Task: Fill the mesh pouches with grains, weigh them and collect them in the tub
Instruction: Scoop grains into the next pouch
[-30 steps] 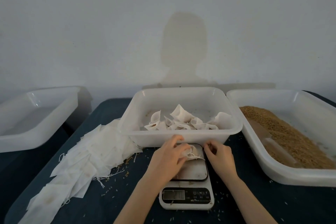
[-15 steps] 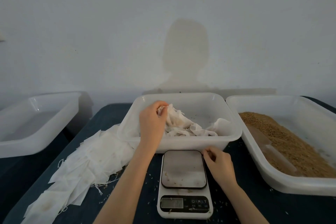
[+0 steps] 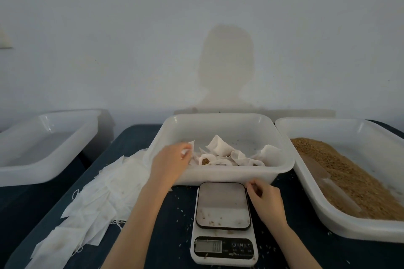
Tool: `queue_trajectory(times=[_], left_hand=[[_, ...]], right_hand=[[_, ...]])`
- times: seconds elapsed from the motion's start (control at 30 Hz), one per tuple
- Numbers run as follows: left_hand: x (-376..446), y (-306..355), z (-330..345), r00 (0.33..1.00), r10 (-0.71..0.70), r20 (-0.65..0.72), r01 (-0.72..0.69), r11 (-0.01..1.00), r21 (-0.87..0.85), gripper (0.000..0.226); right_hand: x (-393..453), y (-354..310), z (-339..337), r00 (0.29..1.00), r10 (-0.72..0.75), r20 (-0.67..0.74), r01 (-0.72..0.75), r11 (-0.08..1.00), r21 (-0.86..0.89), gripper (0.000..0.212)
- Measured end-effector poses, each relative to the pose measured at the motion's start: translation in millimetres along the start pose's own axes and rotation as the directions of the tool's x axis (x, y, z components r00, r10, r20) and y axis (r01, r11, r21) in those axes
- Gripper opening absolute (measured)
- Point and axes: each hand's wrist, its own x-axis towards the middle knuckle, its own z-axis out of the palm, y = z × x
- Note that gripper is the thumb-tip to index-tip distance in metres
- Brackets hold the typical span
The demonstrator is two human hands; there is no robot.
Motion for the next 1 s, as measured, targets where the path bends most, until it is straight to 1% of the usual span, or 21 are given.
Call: queue_trajectory(times=[0.03,0.1,0.13,0.17,0.2,0.23,0.27,0.3,0.33,0.4,0.47,0.7,0.77,0.8,0.87,0.93,0.97,1.0], left_hand=[[-5,-10,-4,0.992,-0.021,-0.128,0.024,1.0,0.016,0.017],[-16,-36,-10,0.934,-0.136,-0.329,0.149,0.989,0.012,0.015],[-22,-50,-12,0.896,-0.221,-0.385,0.248,0.968,0.021,0.017],[-28,-64,-12,0.866,-0.3,-0.399,0.352,0.934,0.061,0.02],[-35,-76,-10,0.859,-0.361,-0.364,0.438,0.885,0.155,0.023],[-41,-87,-5,0.868,-0.403,-0.29,0.48,0.832,0.277,0.026],[-48,-94,0,0.88,-0.426,-0.21,0.475,0.787,0.394,0.026],[-53,-99,6,0.892,-0.425,-0.158,0.446,0.76,0.473,0.025],[-56,-102,10,0.904,-0.406,-0.137,0.415,0.75,0.516,0.023],[-58,-101,11,0.914,-0.379,-0.147,0.391,0.72,0.574,0.018],[-58,-98,6,0.911,-0.376,-0.172,0.403,0.718,0.568,0.02],[-58,-98,-8,0.899,-0.365,-0.243,0.437,0.785,0.438,0.027],[-58,-94,-15,0.881,-0.362,-0.304,0.463,0.789,0.403,0.027],[-58,-92,-19,0.865,-0.353,-0.356,0.477,0.797,0.371,0.026],[-59,-85,-29,0.815,-0.34,-0.468,0.483,0.845,0.227,0.024],[-60,-74,-39,0.758,-0.374,-0.534,0.42,0.907,-0.038,0.024],[-58,-67,-43,0.743,-0.414,-0.526,0.373,0.909,-0.189,0.026],[-57,-58,-47,0.745,-0.465,-0.479,0.335,0.881,-0.335,0.026]], right_hand=[[0,0,0,1.0,-0.004,0.003,0.004,1.0,-0.008,0.03],[0,-1,0,1.0,-0.007,0.012,0.007,1.0,-0.02,0.028],[0,-2,0,1.0,-0.002,0.014,0.002,1.0,-0.02,0.027],[0,-2,1,1.0,0.006,0.015,-0.006,1.0,-0.021,0.026],[1,-2,1,1.0,0.014,0.014,-0.014,1.0,-0.023,0.026],[1,-2,1,1.0,0.022,0.013,-0.021,0.999,-0.029,0.025],[1,-2,2,1.0,0.026,0.014,-0.026,0.999,-0.033,0.025],[0,-2,2,0.999,0.028,0.016,-0.028,0.999,-0.032,0.025],[0,-2,1,0.999,0.027,0.017,-0.026,0.999,-0.027,0.025],[0,-3,1,0.999,0.03,0.015,-0.03,0.999,-0.023,0.024],[0,-2,0,0.999,0.044,0.006,-0.044,0.999,-0.017,0.024],[-1,-2,-1,1.0,0.029,-0.011,-0.029,0.999,-0.013,0.022],[-1,-3,-1,1.0,0.024,-0.013,-0.025,1.0,-0.017,0.022],[-2,-3,-2,1.0,0.021,-0.016,-0.022,1.0,-0.016,0.023],[-3,-3,-2,1.0,0.01,-0.018,-0.01,1.0,-0.01,0.023],[-4,-6,-2,1.0,-0.015,-0.007,0.015,1.0,-0.018,0.022],[-5,-8,-2,0.999,-0.035,0.004,0.035,0.999,-0.029,0.022],[-5,-12,-2,0.998,-0.059,0.02,0.06,0.998,-0.035,0.023]])
